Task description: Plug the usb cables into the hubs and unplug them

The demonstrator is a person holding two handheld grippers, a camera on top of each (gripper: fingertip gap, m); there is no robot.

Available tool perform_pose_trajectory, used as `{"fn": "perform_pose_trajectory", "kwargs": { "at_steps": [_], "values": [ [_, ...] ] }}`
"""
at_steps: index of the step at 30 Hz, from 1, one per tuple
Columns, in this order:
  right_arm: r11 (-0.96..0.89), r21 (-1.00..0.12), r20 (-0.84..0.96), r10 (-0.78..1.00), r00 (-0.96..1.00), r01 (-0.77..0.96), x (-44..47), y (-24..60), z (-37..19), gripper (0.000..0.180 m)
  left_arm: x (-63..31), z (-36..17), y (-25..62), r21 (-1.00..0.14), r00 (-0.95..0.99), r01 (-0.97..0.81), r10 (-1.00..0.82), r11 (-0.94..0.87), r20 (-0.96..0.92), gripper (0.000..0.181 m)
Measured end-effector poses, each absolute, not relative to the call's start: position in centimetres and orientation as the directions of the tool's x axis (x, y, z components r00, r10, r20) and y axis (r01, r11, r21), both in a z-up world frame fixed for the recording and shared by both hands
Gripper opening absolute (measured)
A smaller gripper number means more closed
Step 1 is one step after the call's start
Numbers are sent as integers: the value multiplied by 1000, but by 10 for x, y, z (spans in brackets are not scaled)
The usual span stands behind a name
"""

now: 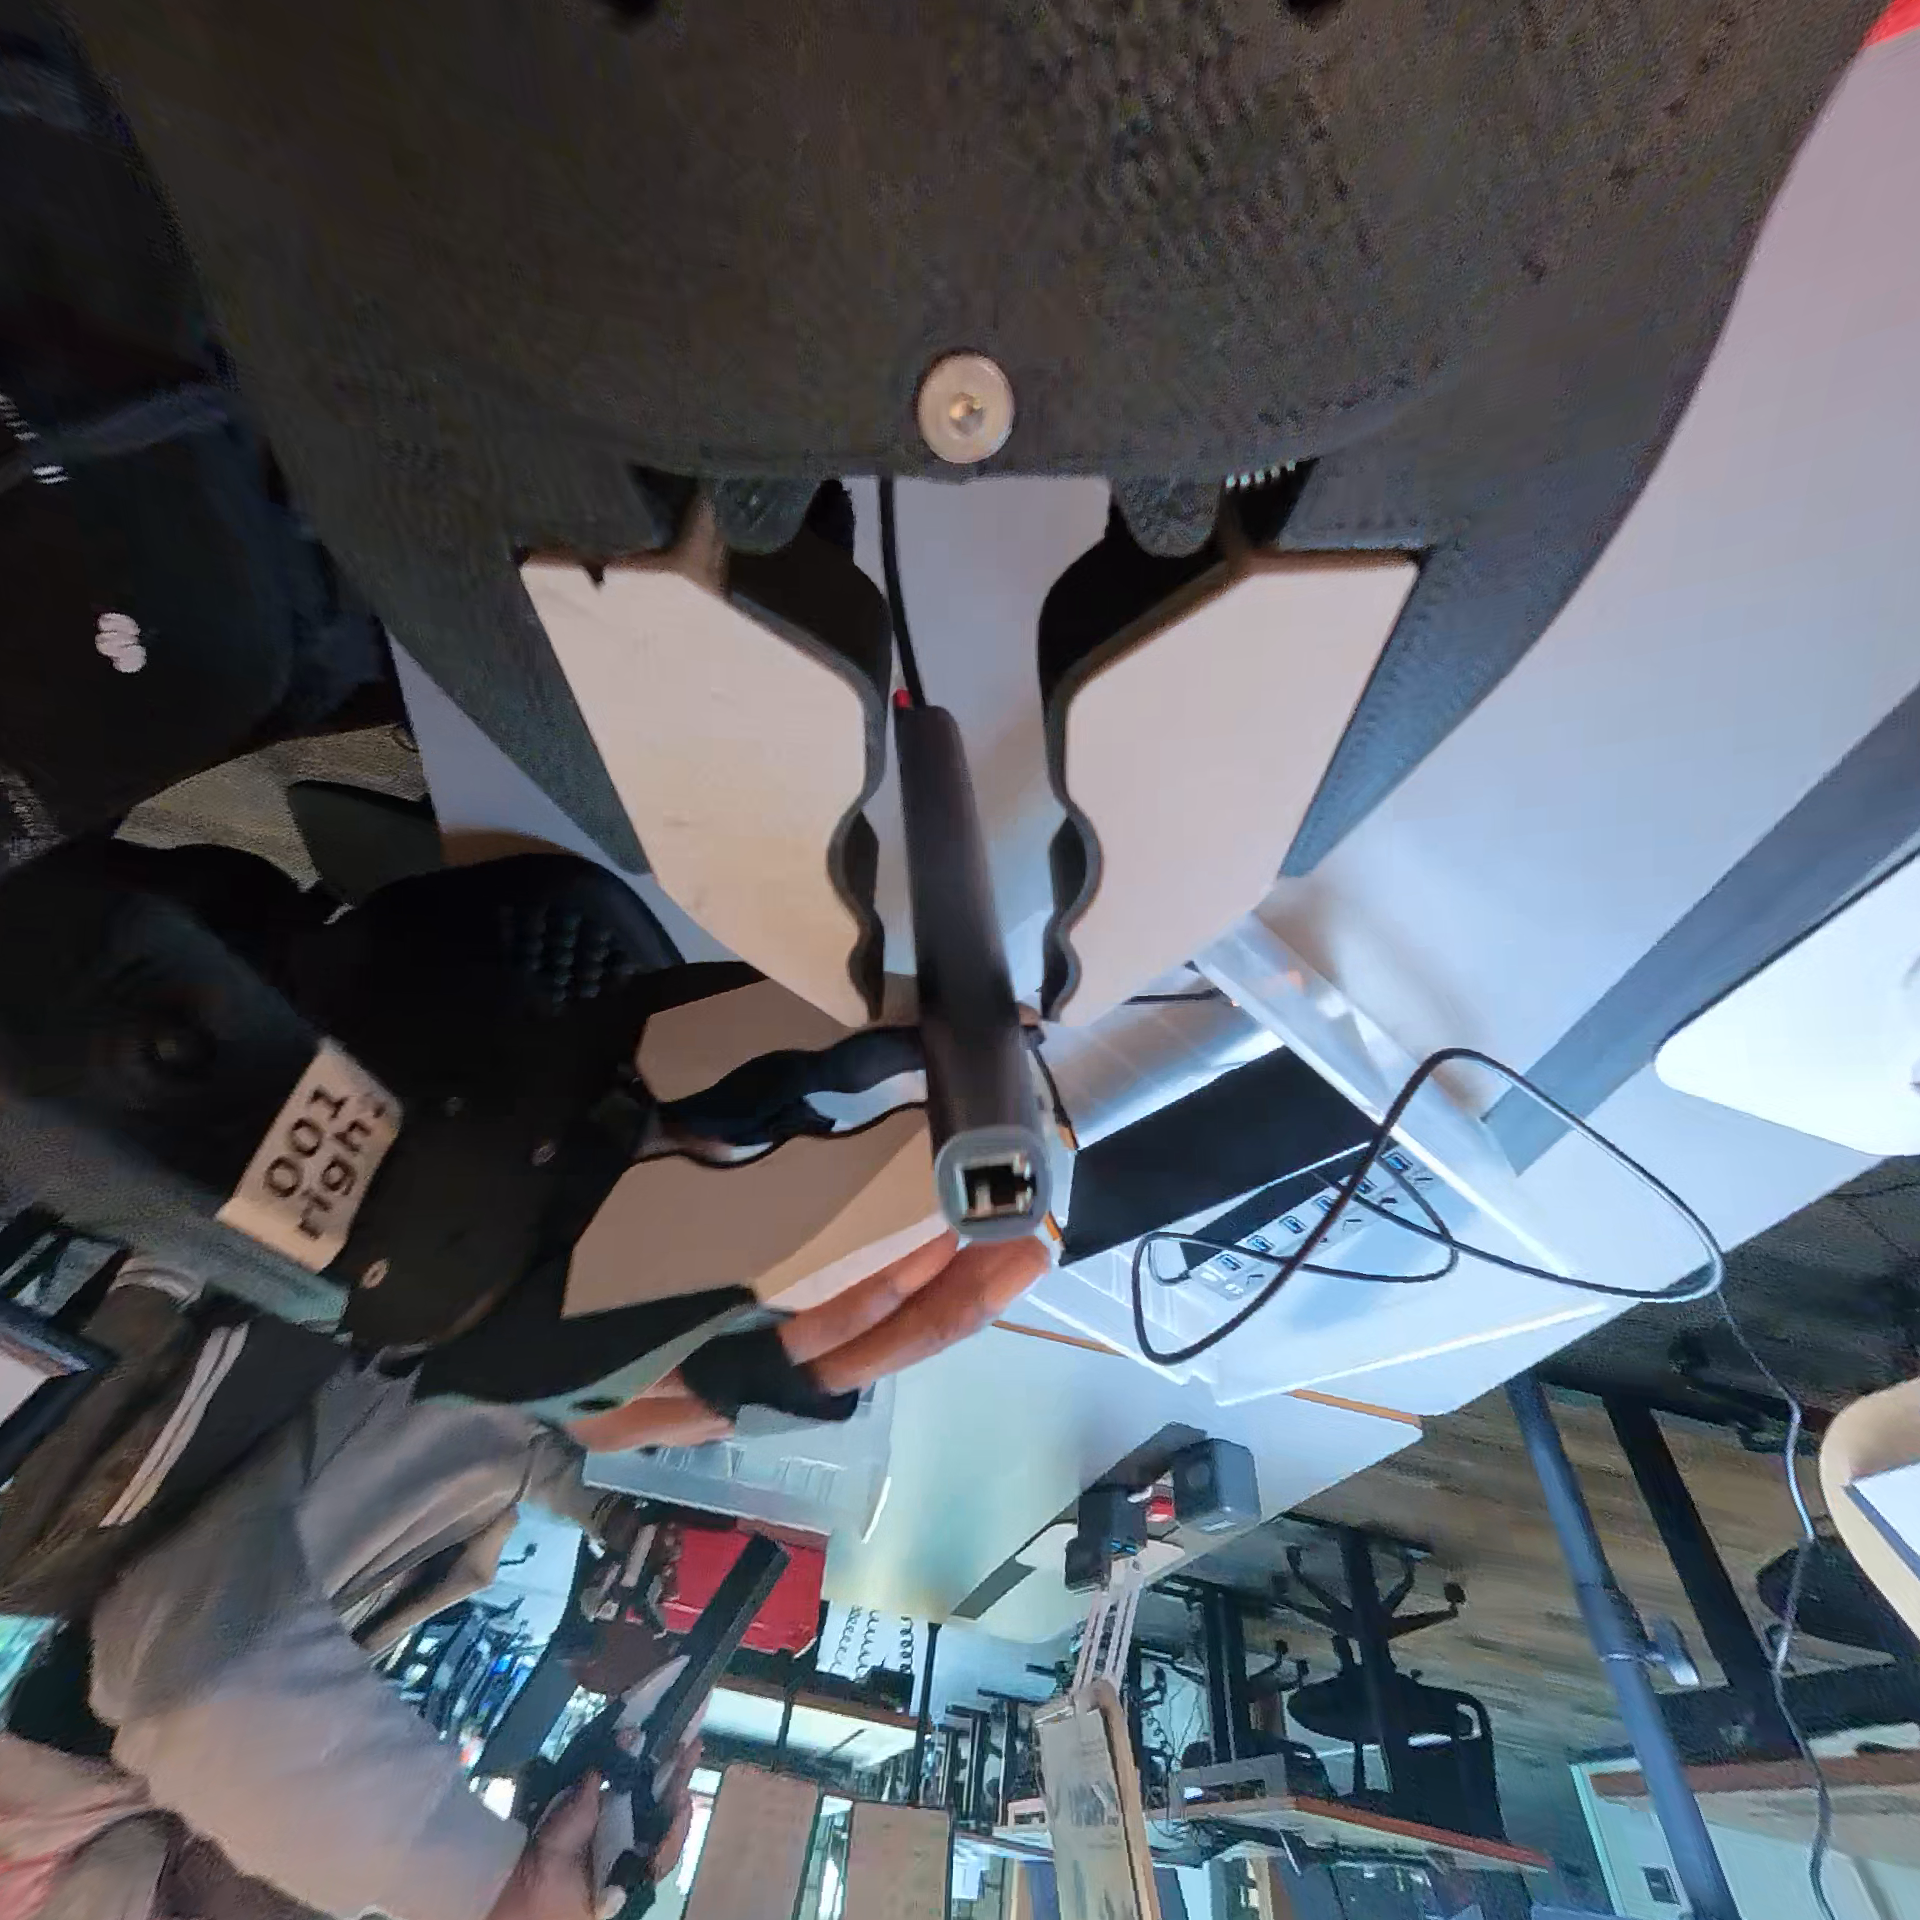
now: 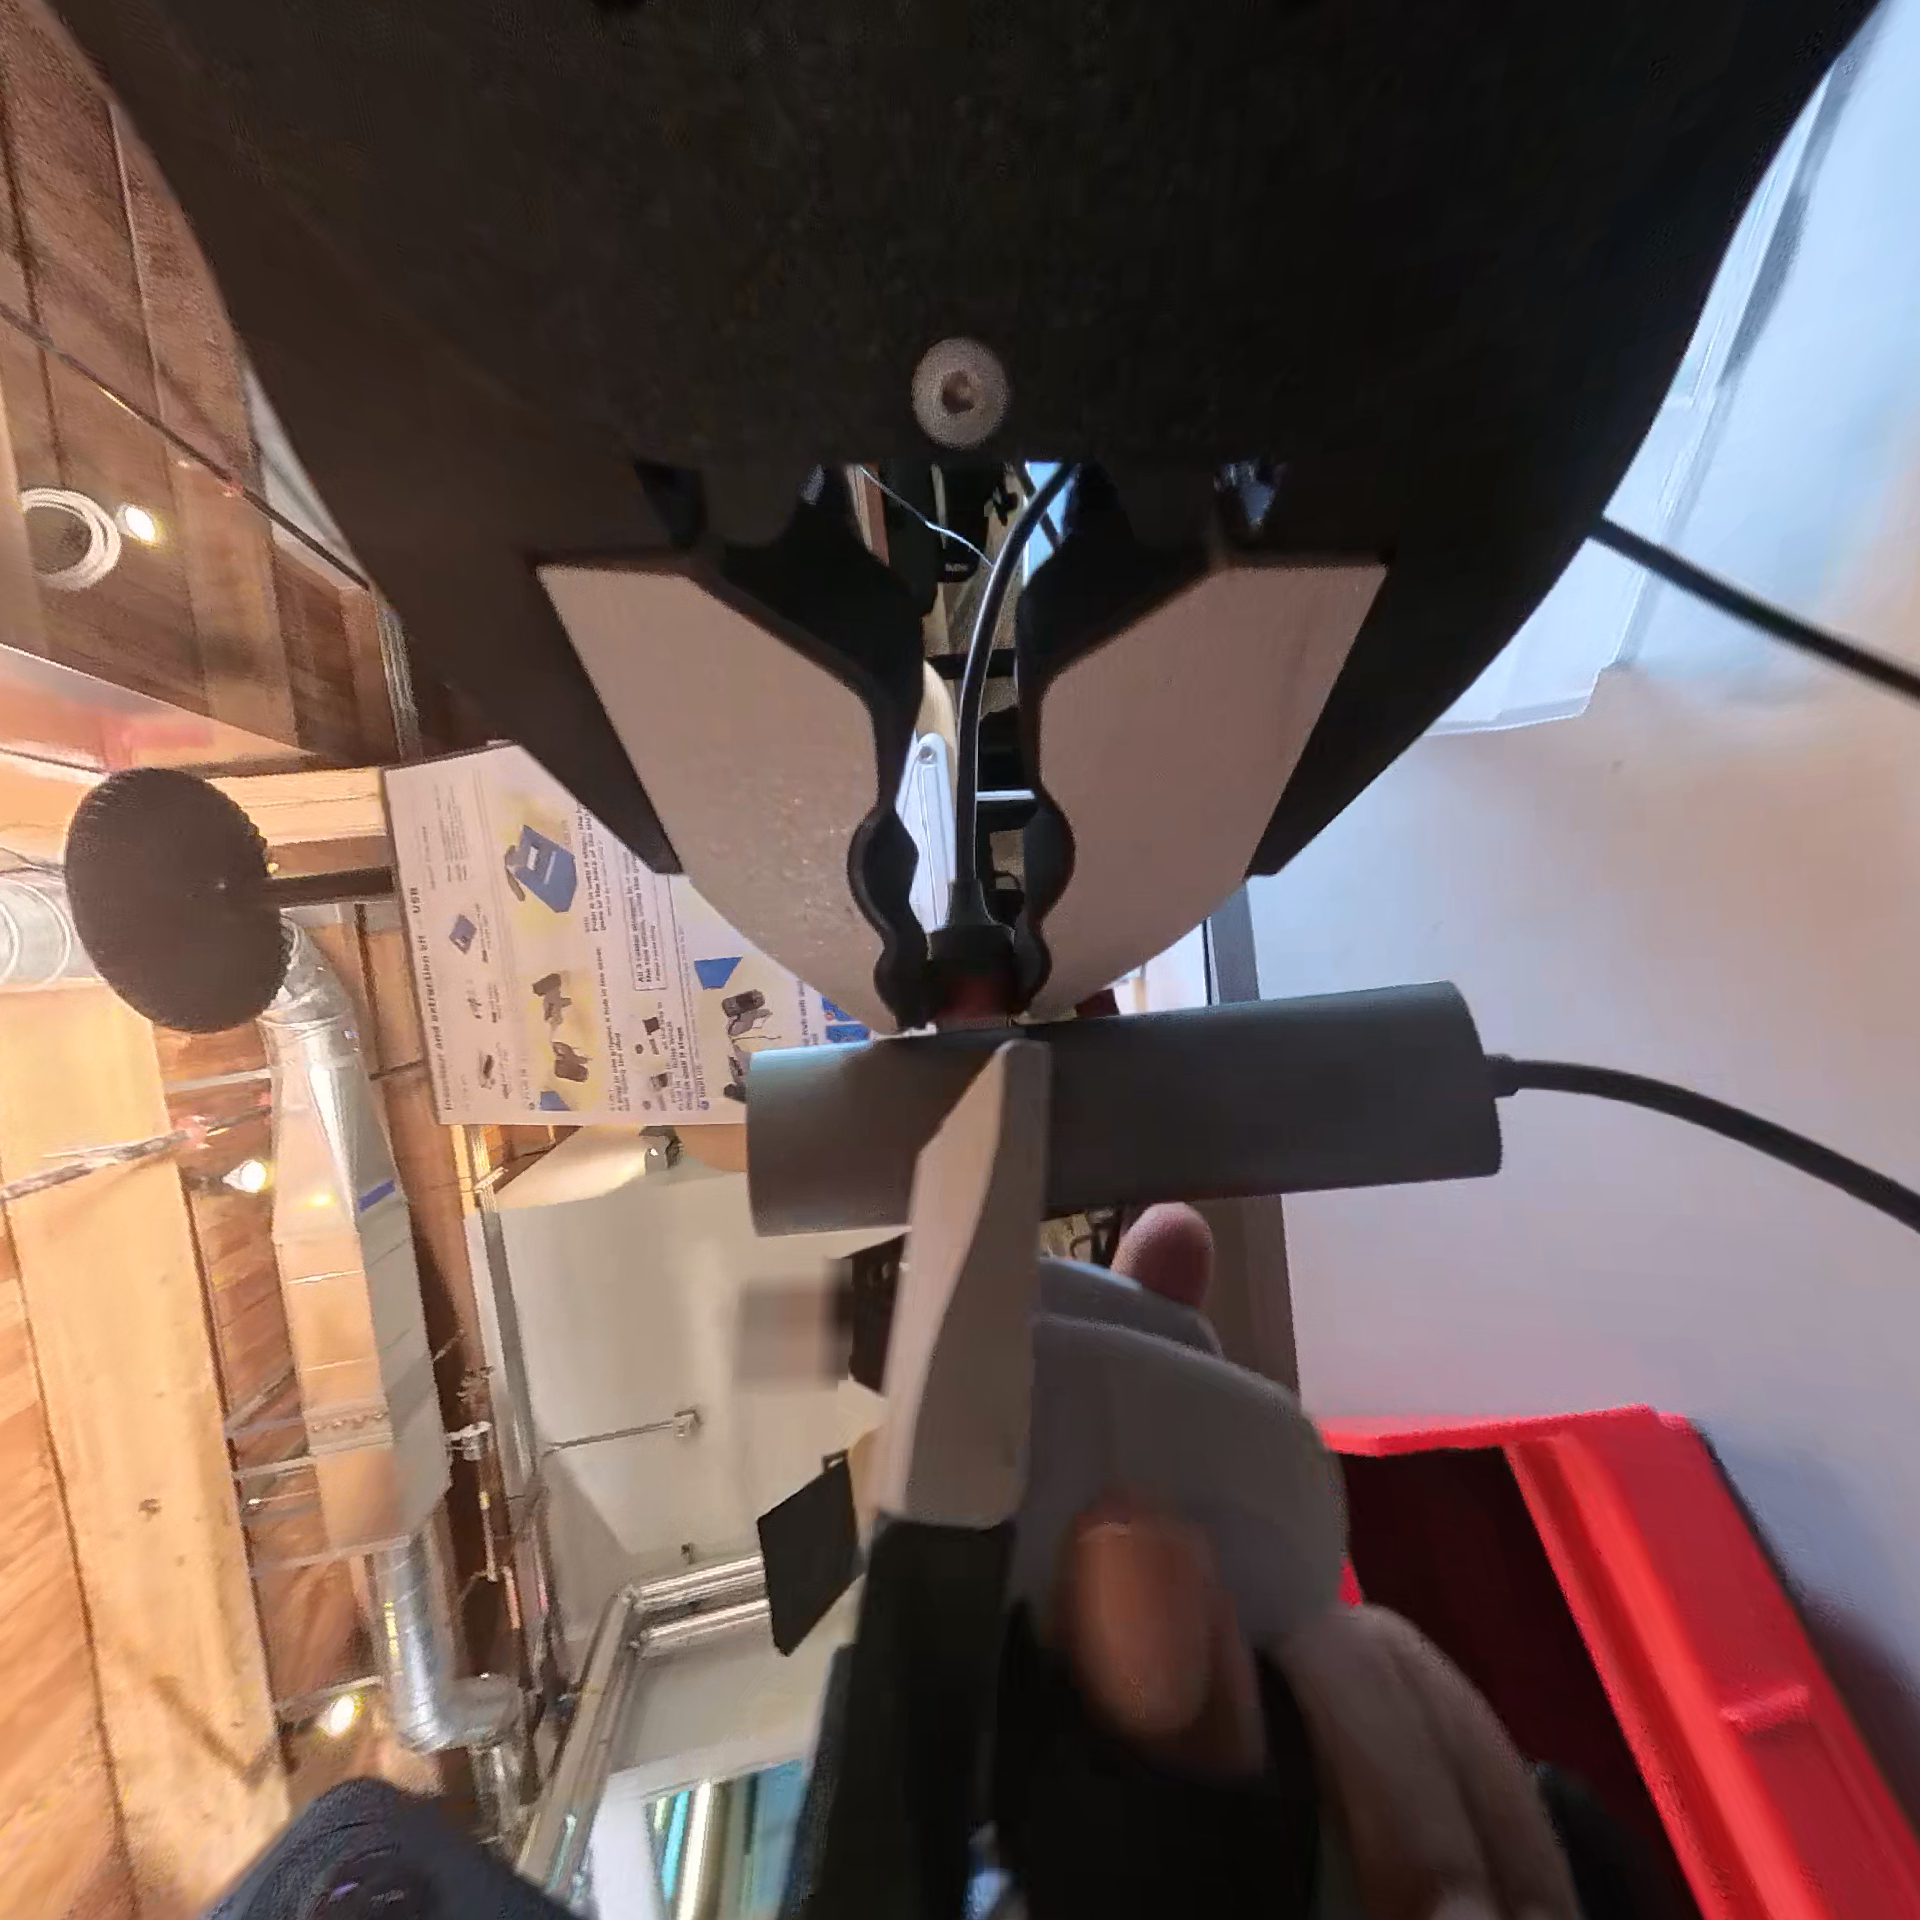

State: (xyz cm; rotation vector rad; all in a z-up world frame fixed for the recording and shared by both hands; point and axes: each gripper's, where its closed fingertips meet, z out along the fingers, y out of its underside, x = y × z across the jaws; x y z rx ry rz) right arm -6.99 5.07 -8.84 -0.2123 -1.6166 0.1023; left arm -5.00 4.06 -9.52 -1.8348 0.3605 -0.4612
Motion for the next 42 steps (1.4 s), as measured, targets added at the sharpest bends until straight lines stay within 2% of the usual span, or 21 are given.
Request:
{"fn": "perform_pose_trajectory", "kwargs": {
  "at_steps": [3, 5, 8, 20, 21, 23, 24, 26, 28, 30, 33, 35, 37, 39, 42],
  "values": [
    [977, -188, 981, 191, -28, 97, -68, 53, -85, 16, -45, -96, 46, -958, 891, -66, -449, -279, 70, 19],
    [967, -241, 970, 243, -21, 83, -70, 53, -83, 16, -49, -94, 45, -948, 904, -86, -425, -307, 55, 18],
    [937, -347, 936, 348, -46, 38, -75, 52, -82, 17, -55, -88, 43, -943, 912, -27, -395, -331, 112, 17],
    [897, -441, 888, 439, -133, 20, -67, 55, -76, 17, -56, -73, 44, -942, 869, 129, -423, -310, 258, 17],
    [900, -436, 890, 436, -138, 31, -66, 59, -76, 17, -56, -72, 44, -945, 875, 115, -420, -305, 242, 17],
    [911, -361, 917, 386, -101, 200, -60, 105, -80, 16, -91, -46, 31, -965, 910, 186, -338, -183, 239, 17],
    [879, -431, 886, 455, -86, 202, -54, 124, -78, 16, -114, -27, 13, -962, 905, 249, -326, -112, 272, 17],
    [826, -537, 838, 546, -9, 171, -42, 148, -55, 16, -134, -15, -16, -985, 938, 161, -303, -58, 171, 17],
    [732, -678, 734, 679, 6, 69, -32, 150, -29, 16, -136, -7, -25, -993, 953, 110, -281, -36, 116, 17],
    [682, -731, 681, 730, 60, 2, -23, 159, -9, 16, -131, 1, -26, -994, 947, 107, -306, 1, 102, 17],
    [727, -685, 723, 671, 165, 43, -15, 181, -8, 16, -129, -1, -22, -992, 941, 123, -320, 13, 112, 17],
    [743, -660, 750, 643, 153, 111, -20, 193, -23, 16, -132, -7, -17, -994, 947, 113, -302, -2, 109, 17],
    [757, -629, 776, 625, 83, 179, -32, 199, -50, 16, -131, -10, -15, -994, 949, 106, -298, -6, 103, 17],
    [745, -586, 772, 633, -59, 319, -42, 208, -92, 17, -126, -11, -14, -995, 945, 102, -312, -9, 100, 17],
    [750, -500, 799, 593, -102, 433, -46, 228, -125, 17, -119, -15, -10, -996, 940, 86, -329, -26, 89, 17]
  ]
}}
